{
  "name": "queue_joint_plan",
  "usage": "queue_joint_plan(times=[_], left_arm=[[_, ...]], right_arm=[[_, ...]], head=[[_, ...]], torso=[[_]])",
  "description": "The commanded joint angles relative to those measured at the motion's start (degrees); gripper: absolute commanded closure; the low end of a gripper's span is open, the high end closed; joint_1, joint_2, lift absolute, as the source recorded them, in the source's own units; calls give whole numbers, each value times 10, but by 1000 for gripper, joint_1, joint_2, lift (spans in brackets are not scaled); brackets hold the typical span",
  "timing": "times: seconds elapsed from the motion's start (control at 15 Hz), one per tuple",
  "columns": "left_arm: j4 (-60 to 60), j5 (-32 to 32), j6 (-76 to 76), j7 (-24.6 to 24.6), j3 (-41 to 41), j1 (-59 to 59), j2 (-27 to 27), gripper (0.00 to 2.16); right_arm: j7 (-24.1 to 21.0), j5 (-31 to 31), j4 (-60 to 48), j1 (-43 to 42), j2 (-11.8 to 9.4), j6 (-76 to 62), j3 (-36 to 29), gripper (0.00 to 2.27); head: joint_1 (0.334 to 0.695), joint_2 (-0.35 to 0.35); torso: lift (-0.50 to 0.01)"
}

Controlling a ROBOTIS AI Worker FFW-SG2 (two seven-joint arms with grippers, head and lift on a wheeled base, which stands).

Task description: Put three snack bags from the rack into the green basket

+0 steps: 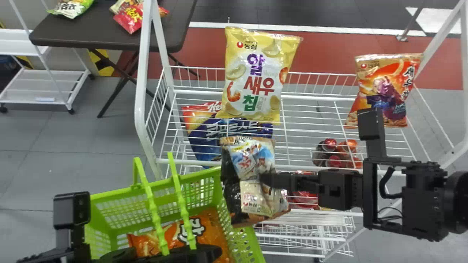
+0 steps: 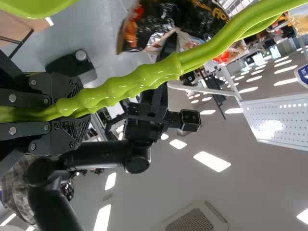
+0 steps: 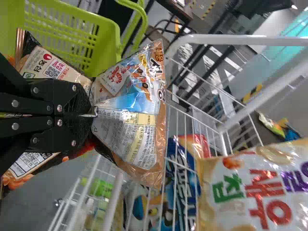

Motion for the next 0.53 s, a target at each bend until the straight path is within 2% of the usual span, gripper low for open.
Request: queue_joint_plan(times=[0.0, 0.27, 0.47], left_arm=[[0, 0, -1, -7, -4, 0, -1, 2145], [0, 0, -3, -7, -11, -1, -1, 2145], [0, 2, -3, -7, -12, -1, -1, 2145]], right_arm=[[-1, -18, -4, -7, 5, 31, 10, 2253], [-6, -15, -3, -9, 27, 36, 49, 2253], [-10, -4, 18, -9, 41, 24, 83, 2253]], head=[[695, 19], [695, 61], [695, 117]], torso=[[0], [0], [0]])
